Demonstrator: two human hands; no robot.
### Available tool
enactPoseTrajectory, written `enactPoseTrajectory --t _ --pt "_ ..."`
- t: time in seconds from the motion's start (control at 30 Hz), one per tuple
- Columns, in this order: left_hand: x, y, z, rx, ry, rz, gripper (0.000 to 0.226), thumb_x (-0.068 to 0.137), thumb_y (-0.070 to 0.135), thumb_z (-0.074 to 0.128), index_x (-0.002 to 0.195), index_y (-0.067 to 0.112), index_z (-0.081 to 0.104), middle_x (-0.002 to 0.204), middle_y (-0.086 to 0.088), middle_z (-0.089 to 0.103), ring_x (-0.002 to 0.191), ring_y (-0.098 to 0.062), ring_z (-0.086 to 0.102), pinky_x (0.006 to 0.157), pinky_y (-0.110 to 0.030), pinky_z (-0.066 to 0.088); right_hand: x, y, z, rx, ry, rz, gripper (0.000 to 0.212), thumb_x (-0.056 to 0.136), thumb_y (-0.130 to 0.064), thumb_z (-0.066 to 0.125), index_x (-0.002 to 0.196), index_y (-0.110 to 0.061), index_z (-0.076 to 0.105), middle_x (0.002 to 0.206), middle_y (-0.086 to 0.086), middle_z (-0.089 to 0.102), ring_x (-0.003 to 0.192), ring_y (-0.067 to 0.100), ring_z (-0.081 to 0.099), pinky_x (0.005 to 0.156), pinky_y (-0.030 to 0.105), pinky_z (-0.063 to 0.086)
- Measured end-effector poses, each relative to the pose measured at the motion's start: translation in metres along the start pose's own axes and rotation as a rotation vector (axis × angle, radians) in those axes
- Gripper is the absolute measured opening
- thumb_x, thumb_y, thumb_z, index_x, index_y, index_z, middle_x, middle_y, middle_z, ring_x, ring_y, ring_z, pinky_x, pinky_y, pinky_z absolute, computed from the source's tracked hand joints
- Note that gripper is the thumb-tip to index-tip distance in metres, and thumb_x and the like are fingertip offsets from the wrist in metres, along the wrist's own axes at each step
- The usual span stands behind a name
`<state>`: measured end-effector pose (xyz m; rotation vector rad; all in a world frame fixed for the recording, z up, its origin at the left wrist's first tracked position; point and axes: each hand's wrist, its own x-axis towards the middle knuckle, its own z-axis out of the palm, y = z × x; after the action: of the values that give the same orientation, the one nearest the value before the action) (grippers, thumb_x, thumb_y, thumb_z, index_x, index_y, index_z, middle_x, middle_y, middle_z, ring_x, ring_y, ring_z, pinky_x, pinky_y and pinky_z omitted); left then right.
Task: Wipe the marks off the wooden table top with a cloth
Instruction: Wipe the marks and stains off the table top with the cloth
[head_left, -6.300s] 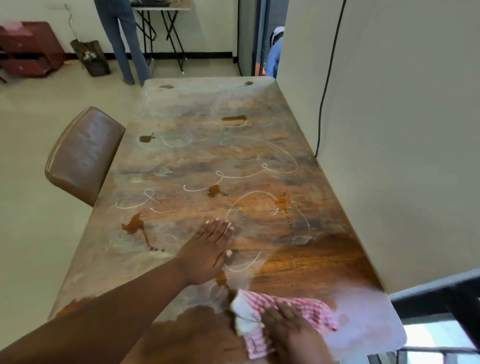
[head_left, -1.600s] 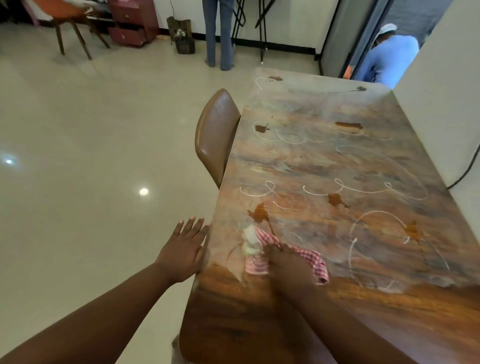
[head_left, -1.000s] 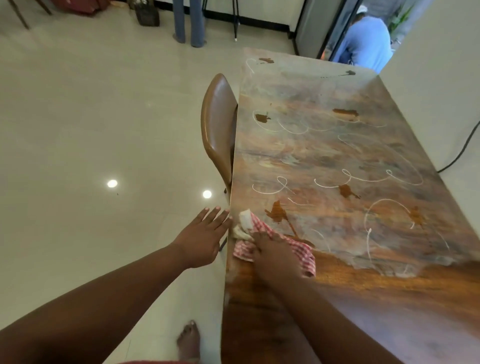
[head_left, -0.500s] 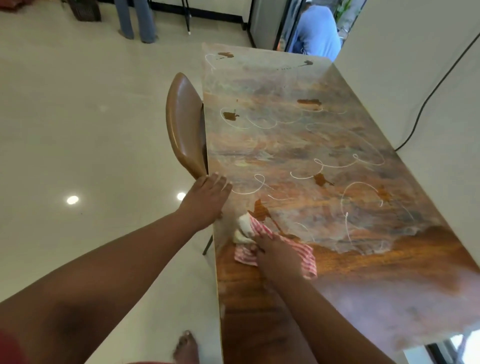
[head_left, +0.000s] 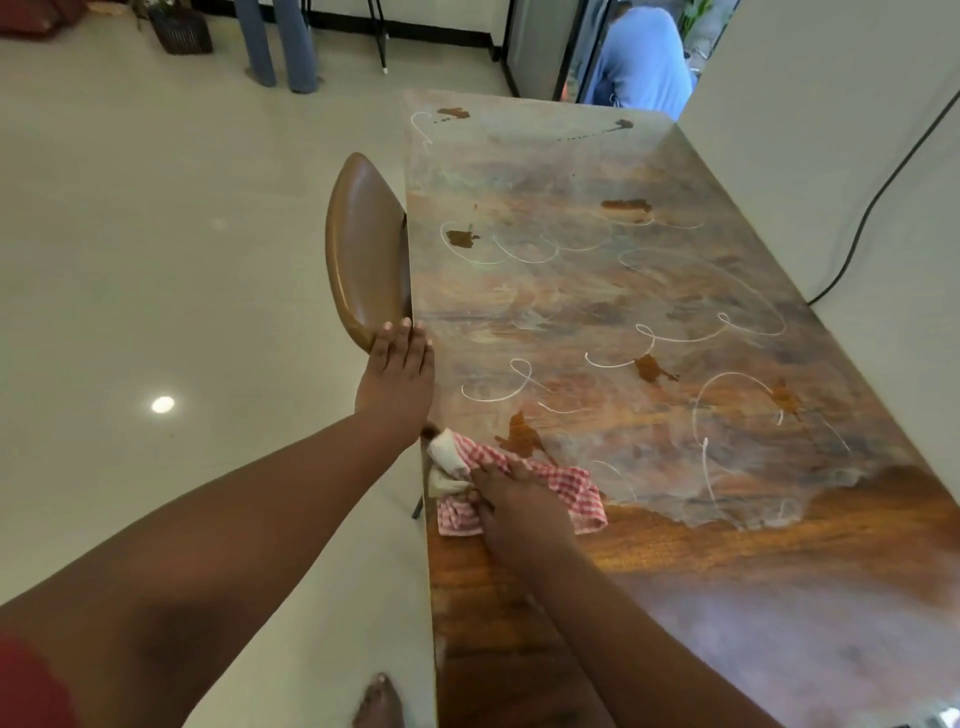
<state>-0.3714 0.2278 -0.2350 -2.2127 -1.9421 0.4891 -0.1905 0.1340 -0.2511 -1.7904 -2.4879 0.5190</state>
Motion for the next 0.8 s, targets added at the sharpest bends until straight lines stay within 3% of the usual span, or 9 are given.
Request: enactPoseTrajectory --t 0.2,0.27,0.4,0.5,0.6,0.63,0.7,0.77,0.8 --pt "0.017 -0.004 -0.009 -0.006 -0.244 0.077 0.103 0.075 0.079 0.047 0.148 0.009 0.028 0.158 -0.011 0.020 0.146 -0.036 -0.002 0.113 -0.051 -0.014 -0.032 -0.007 0.020 0.040 -0.105 -0.412 0.047 0.085 -0.019 0.048 0.132 -0.025 0.050 0.139 -0.003 0.050 0.134 0.026 0.038 0.109 0.038 0.013" --pt "0.021 -0.009 -0.008 -0.041 -0.238 0.120 0.099 0.076 0.078 0.048 0.145 0.007 0.034 0.153 -0.009 0.032 0.146 -0.033 0.006 0.115 -0.046 -0.006 -0.040 0.022 0.012 0.026 -0.090 -0.355 0.047 0.084 -0.022 0.049 0.130 -0.030 0.053 0.135 -0.006 0.054 0.129 0.022 0.045 0.107 0.038 0.025" --pt "0.029 -0.016 -0.011 -0.107 -0.276 0.137 0.074 0.085 0.063 0.052 0.137 0.010 0.044 0.138 -0.007 0.046 0.138 -0.027 0.025 0.112 -0.039 0.008 -0.009 0.045 -0.006 0.054 -0.019 -0.011 0.039 0.095 -0.034 0.035 0.133 -0.041 0.040 0.142 0.000 0.046 0.123 0.023 0.049 0.095 0.039 0.045" --pt "0.033 -0.012 -0.018 -0.074 -0.251 0.154 0.056 0.081 0.052 0.064 0.121 0.014 0.054 0.118 -0.006 0.058 0.119 -0.025 0.046 0.103 -0.038 0.022 0.019 0.015 0.002 0.090 0.035 0.101 0.044 0.095 -0.027 0.040 0.138 -0.034 0.037 0.148 0.002 0.037 0.135 0.026 0.032 0.109 0.041 0.027" --pt "0.034 -0.012 -0.022 -0.039 -0.216 0.169 0.029 0.084 0.032 0.065 0.108 0.016 0.059 0.109 -0.003 0.062 0.110 -0.023 0.053 0.098 -0.037 0.025 0.005 -0.010 0.018 0.137 -0.008 -0.097 0.050 0.090 -0.022 0.047 0.139 -0.031 0.038 0.149 -0.005 0.037 0.140 0.024 0.022 0.110 0.035 0.003" --pt "0.034 -0.012 -0.022 -0.016 -0.203 0.182 0.024 0.086 0.028 0.064 0.106 0.016 0.060 0.109 -0.002 0.062 0.109 -0.023 0.054 0.098 -0.037 0.026 -0.007 -0.009 0.017 0.116 -0.045 -0.217 0.052 0.087 -0.023 0.051 0.137 -0.031 0.042 0.146 -0.008 0.040 0.139 0.022 0.026 0.110 0.035 0.003" --pt "0.032 -0.013 -0.019 0.048 -0.178 0.216 0.023 0.089 0.025 0.060 0.110 0.016 0.060 0.114 -0.004 0.060 0.112 -0.025 0.052 0.101 -0.037 0.026 -0.026 0.007 0.011 0.034 -0.052 -0.376 0.055 0.073 -0.027 0.065 0.127 -0.033 0.055 0.133 -0.013 0.055 0.129 0.016 0.044 0.109 0.037 0.024" --pt "0.031 -0.015 -0.015 0.139 -0.167 0.223 0.040 0.093 0.037 0.054 0.125 0.014 0.055 0.130 -0.007 0.054 0.125 -0.026 0.045 0.108 -0.038 0.023 -0.033 0.034 0.002 0.023 -0.054 -0.303 0.054 0.069 -0.027 0.066 0.122 -0.034 0.059 0.127 -0.014 0.059 0.123 0.014 0.051 0.101 0.037 0.042" --pt "0.031 -0.015 -0.013 0.164 -0.166 0.217 0.050 0.095 0.043 0.050 0.134 0.011 0.049 0.139 -0.009 0.049 0.132 -0.027 0.039 0.112 -0.038 0.020 -0.031 0.046 -0.002 0.045 -0.046 -0.210 0.052 0.075 -0.026 0.060 0.126 -0.035 0.055 0.131 -0.013 0.056 0.127 0.016 0.047 0.102 0.037 0.041"
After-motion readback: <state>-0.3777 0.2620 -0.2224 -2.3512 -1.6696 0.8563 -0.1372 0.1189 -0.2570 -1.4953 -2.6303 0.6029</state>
